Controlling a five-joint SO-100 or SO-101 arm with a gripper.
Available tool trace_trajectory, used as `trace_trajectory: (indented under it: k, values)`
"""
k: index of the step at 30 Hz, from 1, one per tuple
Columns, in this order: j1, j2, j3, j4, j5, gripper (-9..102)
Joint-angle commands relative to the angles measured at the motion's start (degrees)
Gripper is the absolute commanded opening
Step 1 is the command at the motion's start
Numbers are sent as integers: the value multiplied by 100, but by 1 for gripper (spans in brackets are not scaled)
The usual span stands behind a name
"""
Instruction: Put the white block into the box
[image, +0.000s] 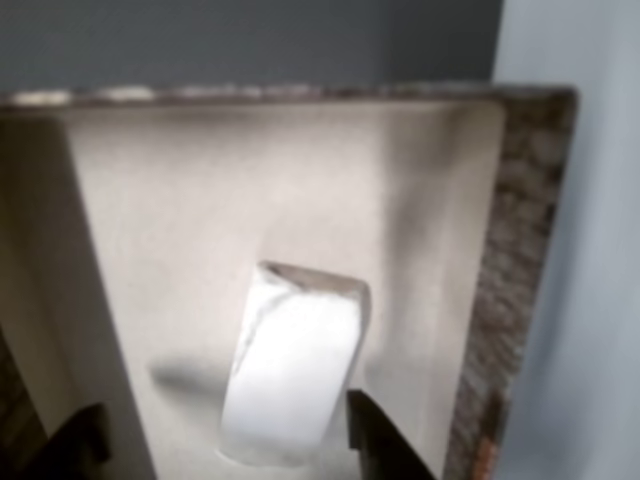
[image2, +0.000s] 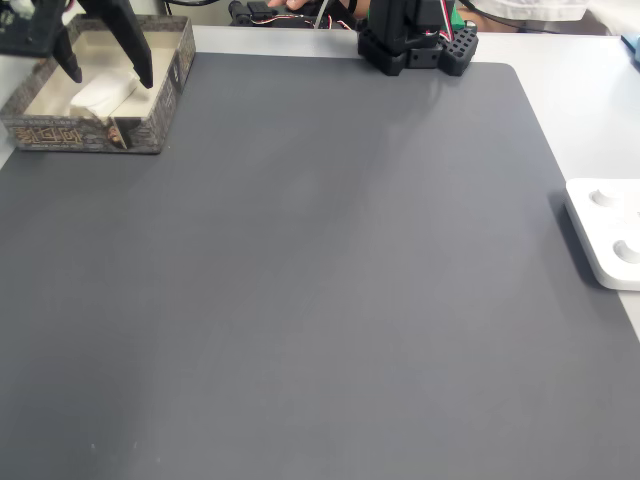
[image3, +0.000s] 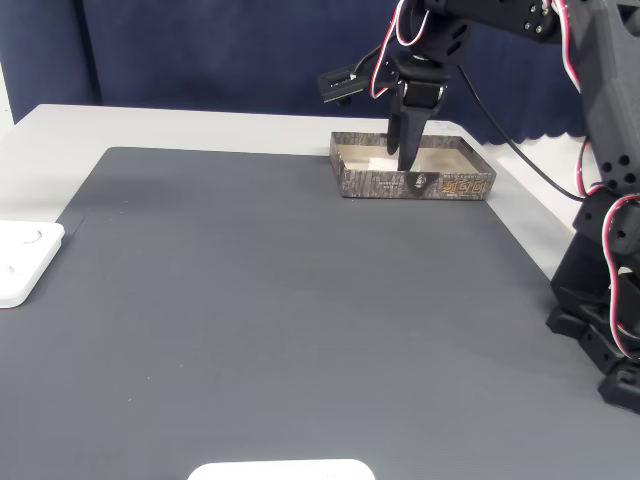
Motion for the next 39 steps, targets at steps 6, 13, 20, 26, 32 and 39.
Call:
trace_trajectory:
  k: [6, 13, 20, 26, 32, 39]
  values:
    - [-88, 686, -26, -114, -18, 38]
    - [-167, 1143, 9, -158, -26, 39]
    - [-264, 1705, 422, -158, -35, 39]
    - [-510, 2452, 1178, -158, -149, 39]
    - [-853, 3507, 2004, -185, -712, 35]
    - [-1503, 4500, 3164, -114, -1696, 27]
